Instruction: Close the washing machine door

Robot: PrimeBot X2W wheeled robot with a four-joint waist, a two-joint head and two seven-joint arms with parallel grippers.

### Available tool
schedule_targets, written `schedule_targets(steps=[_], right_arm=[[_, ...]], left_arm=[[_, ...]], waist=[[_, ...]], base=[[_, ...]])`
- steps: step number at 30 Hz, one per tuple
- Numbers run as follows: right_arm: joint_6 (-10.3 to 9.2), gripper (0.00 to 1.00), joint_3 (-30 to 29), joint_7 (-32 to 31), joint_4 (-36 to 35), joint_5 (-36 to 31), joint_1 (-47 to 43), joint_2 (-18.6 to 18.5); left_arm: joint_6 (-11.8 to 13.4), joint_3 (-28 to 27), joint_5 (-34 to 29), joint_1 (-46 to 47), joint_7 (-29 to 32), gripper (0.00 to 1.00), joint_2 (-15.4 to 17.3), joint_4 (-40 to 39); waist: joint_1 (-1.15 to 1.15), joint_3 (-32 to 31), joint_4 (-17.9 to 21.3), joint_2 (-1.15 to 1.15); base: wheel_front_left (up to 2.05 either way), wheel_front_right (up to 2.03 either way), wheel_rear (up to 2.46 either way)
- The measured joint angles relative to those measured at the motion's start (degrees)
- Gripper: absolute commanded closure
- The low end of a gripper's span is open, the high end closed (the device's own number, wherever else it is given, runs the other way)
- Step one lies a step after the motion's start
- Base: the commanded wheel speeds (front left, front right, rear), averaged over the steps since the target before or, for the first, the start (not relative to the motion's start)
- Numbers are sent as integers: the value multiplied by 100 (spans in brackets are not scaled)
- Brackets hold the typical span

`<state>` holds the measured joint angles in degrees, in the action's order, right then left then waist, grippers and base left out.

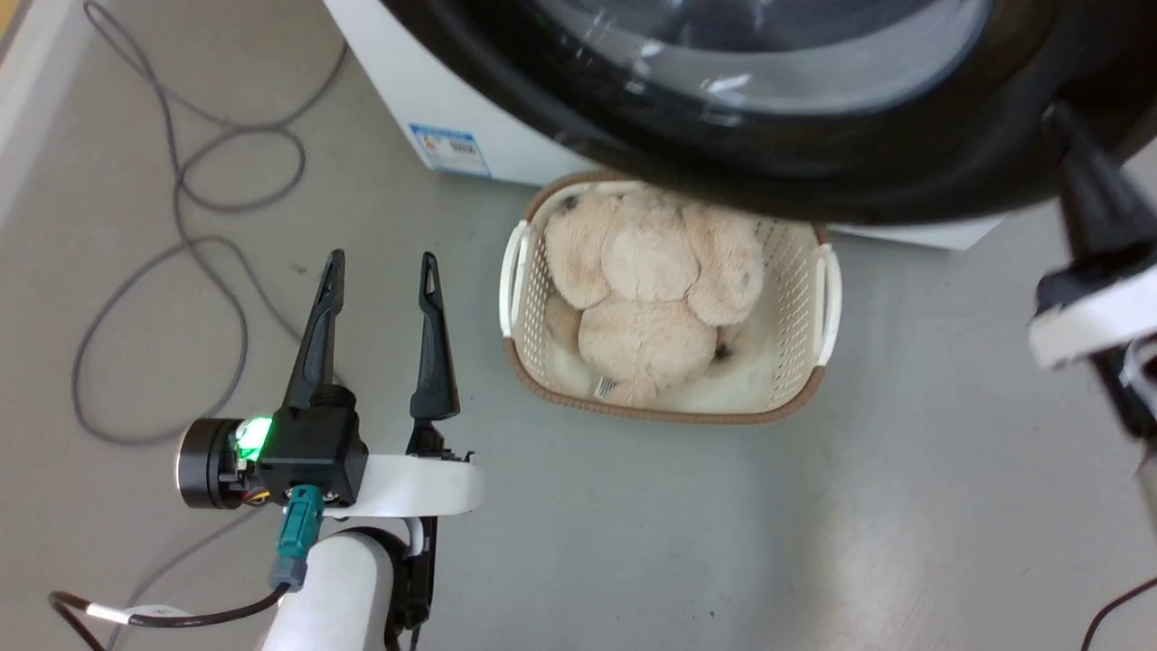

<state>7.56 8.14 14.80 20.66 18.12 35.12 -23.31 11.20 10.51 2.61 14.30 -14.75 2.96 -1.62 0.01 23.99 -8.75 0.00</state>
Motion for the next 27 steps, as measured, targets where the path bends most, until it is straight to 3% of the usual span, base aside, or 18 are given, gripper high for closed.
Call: schedule_targets(steps=[10, 17, 22, 27], right_arm=[[-1, 100, -153, 0, 1072, 75, 1227, -144], [11, 100, -357, 0, 1544, -346, 1516, -80], [0, 100, -502, 0, 1524, -580, 1471, 111], [-2, 100, -820, -2, 898, -744, 1072, 318]], left_arm=[[179, 121, 113, 125, 0, 0, -5, -38], [256, 135, 157, 125, 0, 0, -8, -48], [282, 66, 155, 105, 0, 0, -9, -9], [277, -58, 136, -43, 0, 0, -10, 76]], waist=[[0, 281, -192, 0], [0, 272, -243, 0], [0, 121, -196, 0], [0, -186, -102, 0]], base=[[0, 0, 0], [0, 0, 0], [0, 0, 0], [0, 0, 0]])
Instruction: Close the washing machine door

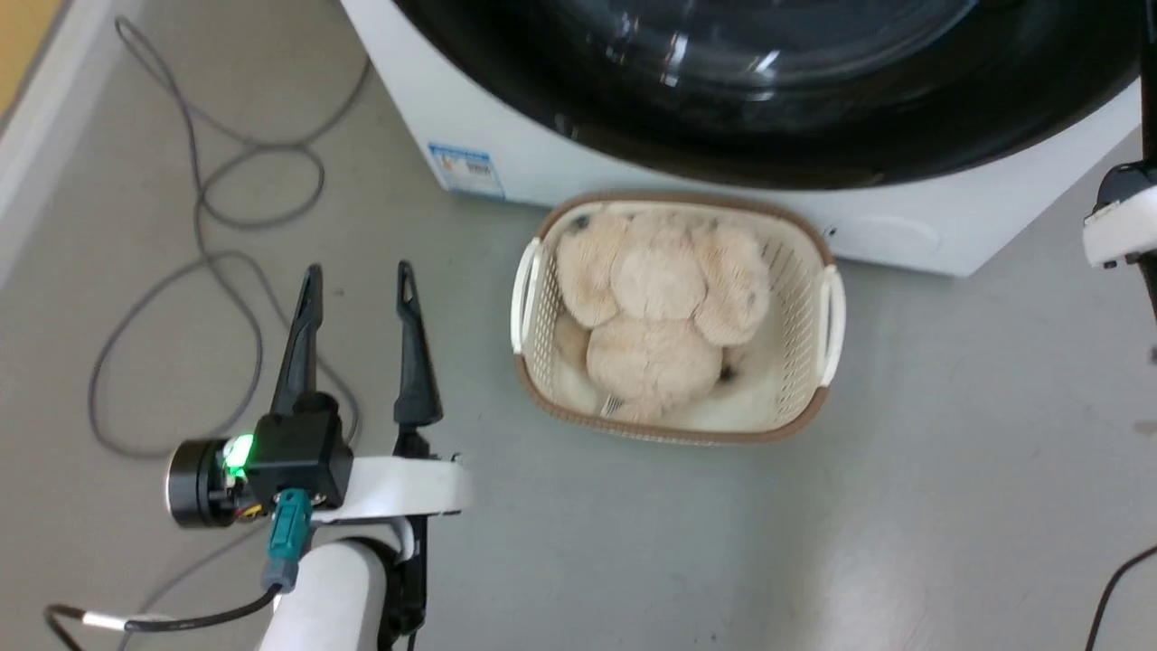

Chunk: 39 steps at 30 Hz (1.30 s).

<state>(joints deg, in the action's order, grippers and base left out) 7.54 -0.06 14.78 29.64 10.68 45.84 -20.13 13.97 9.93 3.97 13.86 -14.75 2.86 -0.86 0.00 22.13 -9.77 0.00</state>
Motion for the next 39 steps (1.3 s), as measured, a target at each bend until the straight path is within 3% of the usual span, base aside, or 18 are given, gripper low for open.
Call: schedule_targets(steps=[10, 16, 17, 18, 19, 39], right_arm=[[0, 100, -815, 2, -2251, -711, -1365, 802], [0, 100, -858, 3, -2764, -890, -2388, 1314], [0, 78, -858, 2, -2780, -894, -2542, 1380], [0, 50, -855, 2, -2797, -894, -2703, 1439], [0, 0, -859, 2, -2805, -892, -2849, 1497], [0, 0, -347, 2, -2770, -124, -4635, 1697]], left_arm=[[-104, -298, -149, -474, 0, 0, 12, 153], [-162, -375, -188, -811, 0, 0, 41, 229], [-163, -386, -190, -860, 0, 0, 49, 238], [-164, -396, -199, -910, 0, 0, 58, 246], [-165, -408, -221, -958, 0, 0, 65, 253], [-288, -310, -334, -1532, 0, 0, 141, 404]], waist=[[0, -840, 258, 0], [-1, -1342, 389, 0], [-1, -1417, 408, 0], [-1, -1493, 427, 0], [-1, -1564, 446, 0], [-1, -2248, 621, 0]], base=[[0, 0, 0], [0, 0, 0], [0, 0, 0], [0, 0, 0], [0, 0, 0], [0, 0, 0]])
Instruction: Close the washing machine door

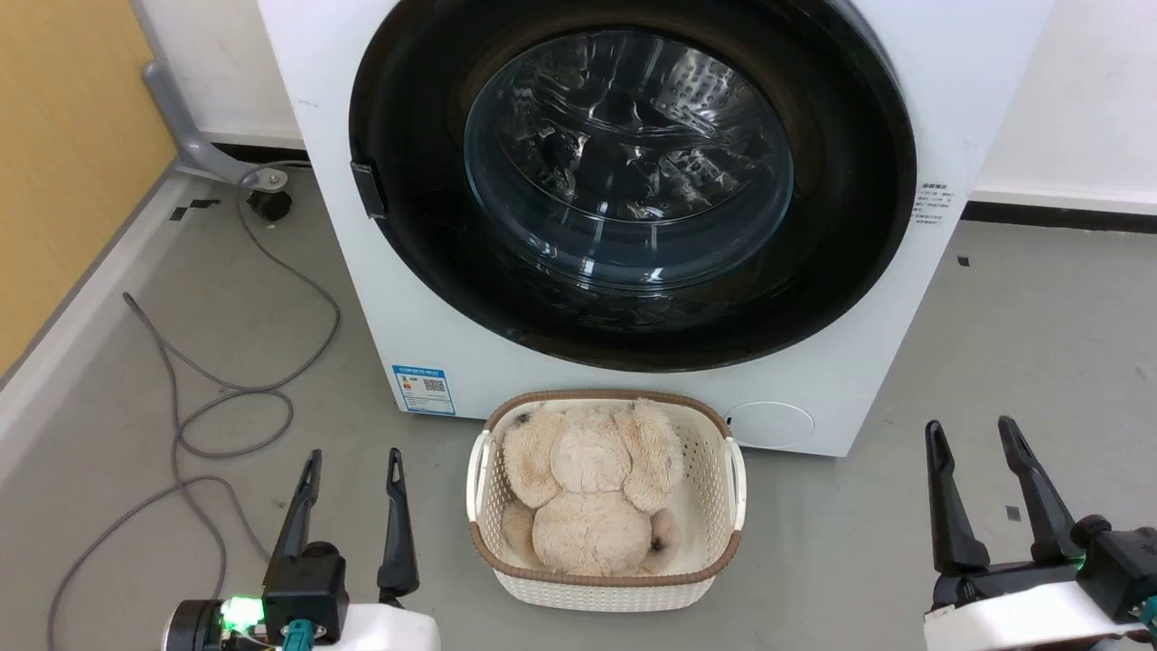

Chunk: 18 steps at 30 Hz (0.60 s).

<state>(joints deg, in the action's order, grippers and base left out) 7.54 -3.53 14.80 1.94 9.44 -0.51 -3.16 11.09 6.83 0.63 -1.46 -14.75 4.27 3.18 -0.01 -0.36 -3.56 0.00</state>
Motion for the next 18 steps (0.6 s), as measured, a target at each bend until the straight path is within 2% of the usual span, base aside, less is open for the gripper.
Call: schedule_targets(steps=[1, 2, 18], right_arm=[[0, 0, -4, 0, 0, -4, -17, 0], [0, 100, -4, -1, 2, -24, -21, 0], [0, 100, 24, -140, 2, -90, -18, -1]], left_arm=[[-25, 8, 8, -6, 0, 0, 1, 3], [-25, 7, 10, -8, 4, 100, 0, 4], [-119, -43, 5, -7, 144, 100, -5, -10]], waist=[[0, -5, 1, 0], [0, -8, 1, 0], [0, -4, 38, 0]], base=[[0, 0, 0], [0, 0, 0], [0, 0, 0]])
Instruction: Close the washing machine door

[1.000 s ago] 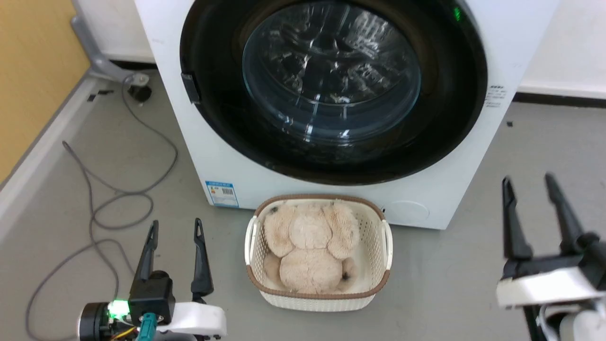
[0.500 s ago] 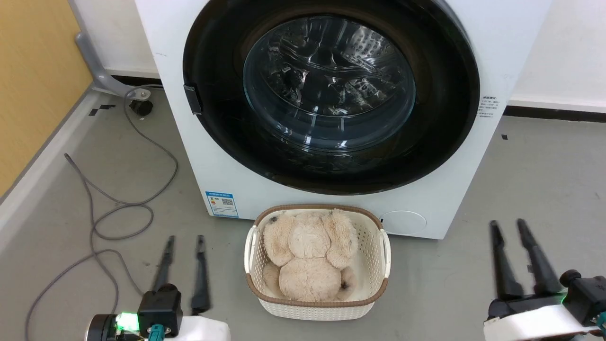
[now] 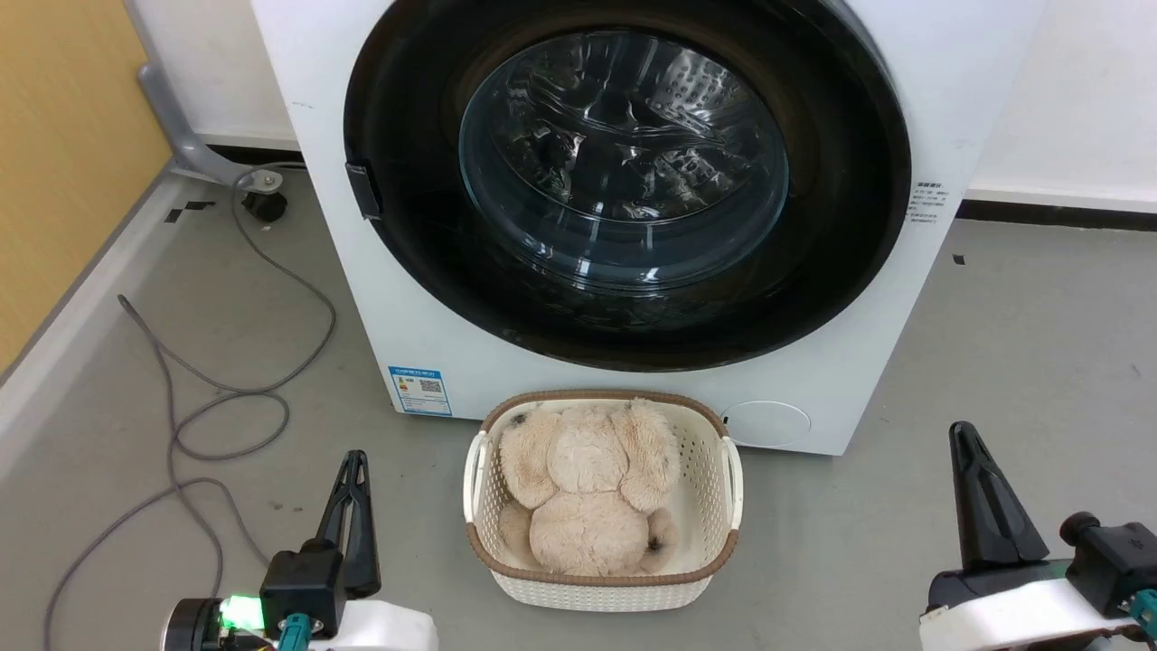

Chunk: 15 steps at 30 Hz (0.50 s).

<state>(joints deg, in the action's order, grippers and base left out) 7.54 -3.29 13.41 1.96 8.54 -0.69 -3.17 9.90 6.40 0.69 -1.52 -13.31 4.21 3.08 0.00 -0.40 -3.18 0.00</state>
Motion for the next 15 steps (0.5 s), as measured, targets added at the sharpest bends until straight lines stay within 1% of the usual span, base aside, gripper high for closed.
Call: schedule_targets(steps=[15], right_arm=[[0, 100, 37, -172, -14, -96, 1, 0]], left_arm=[[-108, -79, 0, 3, 174, 100, -13, -24]], waist=[[0, 5, 42, 0]], base=[[0, 0, 0]])
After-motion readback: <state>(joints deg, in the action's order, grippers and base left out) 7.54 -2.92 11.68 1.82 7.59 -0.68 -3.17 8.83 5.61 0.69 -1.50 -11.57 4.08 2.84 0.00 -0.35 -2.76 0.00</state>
